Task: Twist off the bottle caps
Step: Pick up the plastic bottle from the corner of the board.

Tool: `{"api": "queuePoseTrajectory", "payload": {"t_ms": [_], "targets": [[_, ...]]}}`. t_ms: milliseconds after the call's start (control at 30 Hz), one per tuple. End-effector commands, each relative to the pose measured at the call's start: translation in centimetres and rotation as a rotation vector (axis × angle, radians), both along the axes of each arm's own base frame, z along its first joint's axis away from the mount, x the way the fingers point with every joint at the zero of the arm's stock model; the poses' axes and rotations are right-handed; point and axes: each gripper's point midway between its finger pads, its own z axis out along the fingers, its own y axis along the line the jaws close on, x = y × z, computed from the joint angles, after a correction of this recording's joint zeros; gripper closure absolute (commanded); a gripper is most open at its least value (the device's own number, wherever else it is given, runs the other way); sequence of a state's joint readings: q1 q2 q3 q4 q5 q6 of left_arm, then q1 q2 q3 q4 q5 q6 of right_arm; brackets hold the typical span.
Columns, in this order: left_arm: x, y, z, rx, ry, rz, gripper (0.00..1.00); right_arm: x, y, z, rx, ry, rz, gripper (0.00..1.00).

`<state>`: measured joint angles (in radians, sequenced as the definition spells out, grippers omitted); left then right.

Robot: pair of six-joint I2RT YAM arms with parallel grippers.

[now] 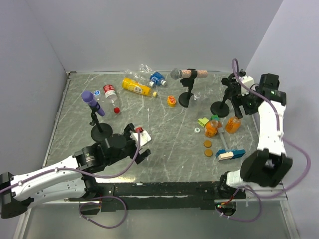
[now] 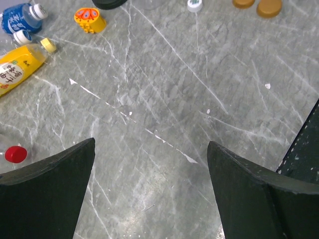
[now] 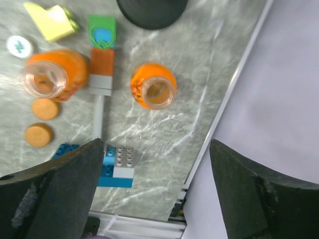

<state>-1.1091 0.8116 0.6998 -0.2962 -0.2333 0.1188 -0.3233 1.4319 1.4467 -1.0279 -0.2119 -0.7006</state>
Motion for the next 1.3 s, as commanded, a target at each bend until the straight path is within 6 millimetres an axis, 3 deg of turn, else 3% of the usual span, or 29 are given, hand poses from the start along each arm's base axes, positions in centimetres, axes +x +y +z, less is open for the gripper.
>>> {"api": "queuePoseTrajectory", "payload": {"t_ms": [0, 233, 333, 533, 600, 800, 933, 1133, 1267], "targets": [[0.7, 0.1, 2.7, -0.133, -0.035, 0.038, 0.04, -2.2, 3.0, 5.4, 0.046, -0.191, 0.057, 0.05], [3.9, 0.5, 6.0, -0.338, 0.046, 0.158, 0.03, -5.0, 11.4, 8.7, 0.349, -0.409, 0.289, 0.01], [5.9, -0.2, 6.6, -0.356, 0.126, 0.226, 0.04, -6.5, 15.0, 8.7, 0.498, -0.473, 0.439, 0.01], [10.0, -0.6, 6.6, -0.304, 0.216, 0.392, 0.03, -10.0, 20.0, 7.1, 0.798, -0.511, 0.688, 0.01], [11.5, -0.3, 6.5, -0.305, 0.237, 0.440, 0.03, -10.9, 20.8, 6.3, 0.859, -0.497, 0.735, 0.01], [15.9, 0.6, 4.5, -0.339, 0.338, 0.538, 0.03, -12.1, 21.5, 6.6, 0.938, -0.481, 0.765, 0.01], [18.4, 0.6, 2.3, -0.349, 0.424, 0.651, 0.03, -11.6, 21.2, 6.2, 0.922, -0.475, 0.724, 0.01], [22.5, 2.7, -0.9, -0.256, 0.407, 0.884, 0.03, -11.2, 21.0, 6.0, 0.905, -0.476, 0.696, 0.01], [25.3, 4.0, -3.2, -0.159, 0.420, 0.941, 0.02, -11.1, 21.0, 5.9, 0.914, -0.467, 0.688, 0.01]]}}
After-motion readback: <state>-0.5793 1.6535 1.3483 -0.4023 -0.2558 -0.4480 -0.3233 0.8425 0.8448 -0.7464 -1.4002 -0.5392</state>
